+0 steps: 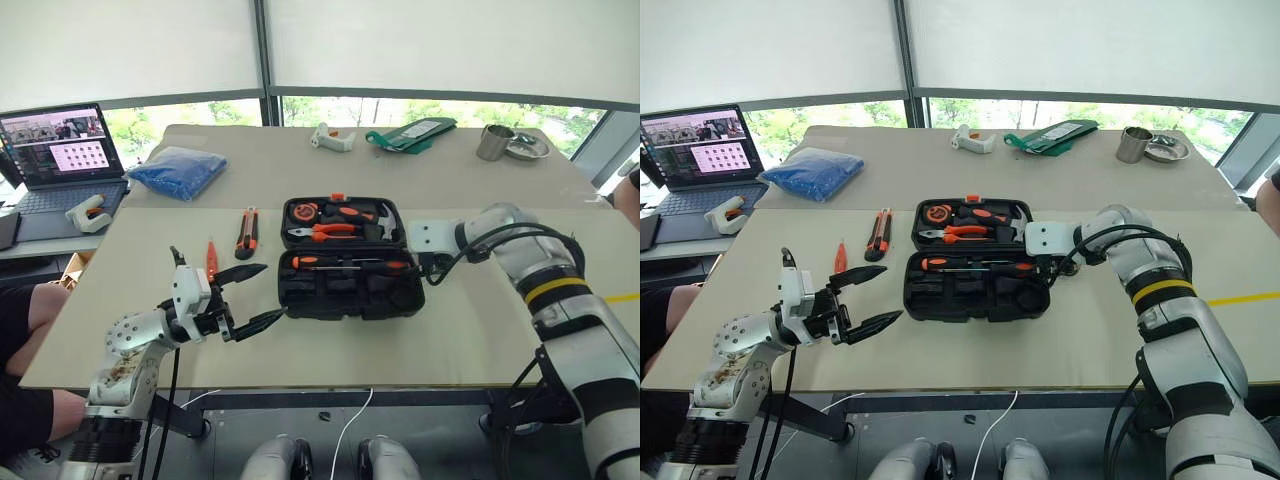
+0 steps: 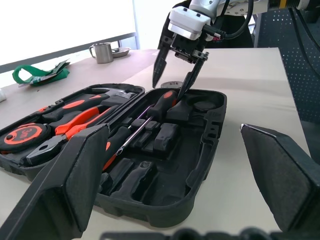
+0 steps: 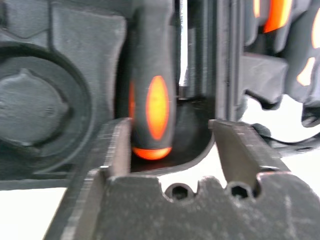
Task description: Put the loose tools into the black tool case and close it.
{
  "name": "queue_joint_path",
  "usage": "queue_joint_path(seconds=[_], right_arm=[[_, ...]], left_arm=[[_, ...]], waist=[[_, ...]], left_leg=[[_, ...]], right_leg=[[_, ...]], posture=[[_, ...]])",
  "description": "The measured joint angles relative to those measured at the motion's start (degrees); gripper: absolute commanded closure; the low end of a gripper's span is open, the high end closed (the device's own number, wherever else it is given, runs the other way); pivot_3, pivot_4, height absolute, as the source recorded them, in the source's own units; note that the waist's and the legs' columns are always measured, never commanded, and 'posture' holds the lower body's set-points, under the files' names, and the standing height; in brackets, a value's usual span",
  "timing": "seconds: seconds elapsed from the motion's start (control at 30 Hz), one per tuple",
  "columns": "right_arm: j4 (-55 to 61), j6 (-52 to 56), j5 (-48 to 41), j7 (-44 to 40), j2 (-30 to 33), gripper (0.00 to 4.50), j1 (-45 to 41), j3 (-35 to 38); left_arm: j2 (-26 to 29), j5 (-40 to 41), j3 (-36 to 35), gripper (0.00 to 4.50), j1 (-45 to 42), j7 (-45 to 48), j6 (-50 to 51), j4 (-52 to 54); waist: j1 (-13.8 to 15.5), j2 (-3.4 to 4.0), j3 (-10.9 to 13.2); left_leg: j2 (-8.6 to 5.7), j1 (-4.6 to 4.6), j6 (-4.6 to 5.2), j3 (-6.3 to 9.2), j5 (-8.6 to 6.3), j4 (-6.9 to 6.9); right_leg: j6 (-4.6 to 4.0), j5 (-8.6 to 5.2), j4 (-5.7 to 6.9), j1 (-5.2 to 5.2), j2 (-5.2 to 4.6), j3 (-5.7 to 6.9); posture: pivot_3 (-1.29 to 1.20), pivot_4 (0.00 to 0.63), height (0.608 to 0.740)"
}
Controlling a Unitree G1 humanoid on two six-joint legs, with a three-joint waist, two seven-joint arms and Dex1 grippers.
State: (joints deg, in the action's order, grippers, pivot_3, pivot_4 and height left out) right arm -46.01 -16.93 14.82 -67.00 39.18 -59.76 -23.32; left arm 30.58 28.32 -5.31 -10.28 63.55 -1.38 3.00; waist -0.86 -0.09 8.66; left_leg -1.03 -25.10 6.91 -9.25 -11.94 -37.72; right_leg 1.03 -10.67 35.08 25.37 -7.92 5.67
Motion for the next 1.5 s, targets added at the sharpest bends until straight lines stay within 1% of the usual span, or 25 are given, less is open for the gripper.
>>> queue_joint_path(seconds=[0.07, 0.17, 0.27, 0.33, 0.43, 0.6, 0.8, 0.93, 1.03, 1.1, 1.17, 1.27, 1.4, 1.5], right_arm=[[0.82, 0.48, -0.62, -1.08, 0.36, 0.89, -0.08, 1.49], [4.75, 7.13, -5.35, -2.66, -0.22, 1.69, -0.13, 5.82], [12.55, 15.81, -7.61, -0.76, -1.79, 2.68, 1.63, 9.04], [17.35, 20.01, -7.80, 3.80, -4.45, 3.41, 5.81, 10.52], [19.51, 23.82, -7.36, 7.69, -8.11, 4.45, 11.29, 9.87], [21.05, 24.67, -6.99, 9.88, -9.74, 4.45, 12.93, 9.28], [20.08, 22.26, -5.73, 11.89, -11.08, 4.45, 13.33, 7.69], [20.07, 20.75, -4.61, 12.74, -11.71, 4.45, 13.58, 6.92], [19.87, 19.19, -3.63, 14.41, -12.32, 4.45, 14.12, 6.35], [19.50, 17.61, -2.40, 15.59, -12.54, 4.45, 14.35, 5.87], [18.99, 15.70, -1.43, 17.06, -12.69, 4.45, 14.85, 5.54], [18.13, 11.80, 0.52, 19.83, -12.68, 4.45, 15.60, 4.85], [16.51, 7.37, 0.65, 22.34, -12.72, 4.45, 15.85, 5.13], [15.93, 5.40, -2.11, 22.28, -12.73, 4.45, 16.80, 6.95]], left_arm=[[0.07, 0.00, 0.00, 0.00, 0.11, -0.05, 0.00, 0.00], [0.23, 0.00, -0.02, 0.00, 0.48, -0.14, 0.02, 0.01], [0.29, -0.03, -0.02, 0.00, 0.78, -0.31, 0.01, 0.03], [0.39, -0.11, -0.05, 0.00, 0.86, -0.51, 0.01, 0.06], [0.59, -0.13, -0.05, 0.00, 0.91, -0.64, 0.02, 0.07], [1.19, -0.12, -0.09, 0.00, 1.31, -0.62, 0.36, 0.07], [1.53, -0.15, -0.02, 0.00, 1.22, -0.35, 0.47, 0.06], [1.76, -0.34, -0.02, 0.00, 1.23, -0.36, 0.47, 0.06], [1.76, -0.46, -0.02, 0.00, 1.31, -0.52, 0.47, 0.06], [1.76, -0.52, -0.02, 0.00, 1.33, -0.74, 0.47, 0.06], [1.76, -0.60, -0.02, 0.00, 1.46, -1.01, 0.47, 0.07], [1.76, -1.15, -0.02, 0.00, 1.85, -1.23, 0.52, 0.16], [1.76, -1.22, -0.02, 0.00, 1.95, -1.43, 0.66, 0.20], [1.83, -1.23, -0.09, 0.00, 2.08, -1.65, 0.74, 0.24]], waist=[[-0.02, 0.01, 0.01], [-0.12, 0.02, 0.01], [-0.18, 0.02, 0.01], [-0.11, -0.01, -0.01], [0.10, 0.02, 0.01], [0.02, 0.03, 0.02], [-0.14, 0.02, 0.01], [-0.25, 0.01, 0.00], [-0.35, 0.00, -0.01], [-0.47, -0.01, -0.01], [-0.50, -0.03, -0.02], [-0.51, -0.03, -0.03], [-0.49, -0.04, -0.03], [-0.44, -0.04, -0.02]], left_leg=[[0.00, 0.00, 0.00, -0.01, 0.00, 0.01], [0.03, 0.00, -0.02, -0.01, 0.01, 0.02], [0.10, 0.00, -0.03, 0.02, 0.01, 0.02], [0.11, 0.02, -0.07, 0.04, 0.02, 0.04], [-0.02, 0.00, -0.15, -0.01, 0.07, 0.12], [-0.10, -0.05, -0.21, -0.16, 0.11, 0.20], [-0.07, -0.04, -0.43, -0.18, 0.25, 0.44], [0.01, -0.04, -0.50, -0.17, 0.29, 0.50], [0.05, -0.01, -0.50, -0.16, 0.30, 0.51], [0.07, 0.11, -0.50, -0.15, 0.30, 0.53], [0.08, 0.42, -0.50, -0.15, 0.29, 0.67], [0.08, 0.79, -0.50, -0.17, 0.29, 0.81], [0.10, 0.80, -0.61, -0.16, 0.36, 0.82], [0.11, 0.75, -0.64, -0.17, 0.38, 0.84]], right_leg=[[0.00, 0.00, 0.00, -0.01, 0.00, 0.01], [-0.04, 0.01, 0.01, -0.10, 0.01, -0.03], [-0.11, 0.01, 0.01, -0.04, 0.01, -0.05], [-0.14, 0.00, 0.02, -0.02, 0.01, -0.02], [-0.12, 0.01, 0.08, 0.12, -0.08, -0.05], [-0.09, 0.03, 0.10, 0.31, -0.08, 0.06], [-0.14, 0.02, 0.08, 0.41, -0.04, 0.08], [-0.24, -0.01, 0.11, 0.39, 0.05, 0.09], [-0.29, -0.05, 0.12, 0.19, 0.12, 0.11], [-0.31, -0.06, 0.10, 0.04, 0.15, 0.12], [-0.33, -0.09, 0.00, -0.22, 0.16, 0.12], [-0.34, -0.14, -0.02, -0.27, 0.15, 0.06], [-0.35, -0.13, 0.03, -0.24, 0.16, -0.02], [-0.36, -0.12, 0.05, -0.22, 0.16, -0.05]], posture=[[0.00, 0.150, 0.740], [0.00, 0.150, 0.740], [0.00, 0.150, 0.740], [0.00, 0.150, 0.740], [0.00, 0.150, 0.740], [0.00, 0.150, 0.740], [0.00, 0.150, 0.740], [0.00, 0.150, 0.740], [0.00, 0.150, 0.740], [0.00, 0.150, 0.740], [0.00, 0.150, 0.740], [0.00, 0.150, 0.740], [0.00, 0.150, 0.740], [0.00, 0.150, 0.740]])
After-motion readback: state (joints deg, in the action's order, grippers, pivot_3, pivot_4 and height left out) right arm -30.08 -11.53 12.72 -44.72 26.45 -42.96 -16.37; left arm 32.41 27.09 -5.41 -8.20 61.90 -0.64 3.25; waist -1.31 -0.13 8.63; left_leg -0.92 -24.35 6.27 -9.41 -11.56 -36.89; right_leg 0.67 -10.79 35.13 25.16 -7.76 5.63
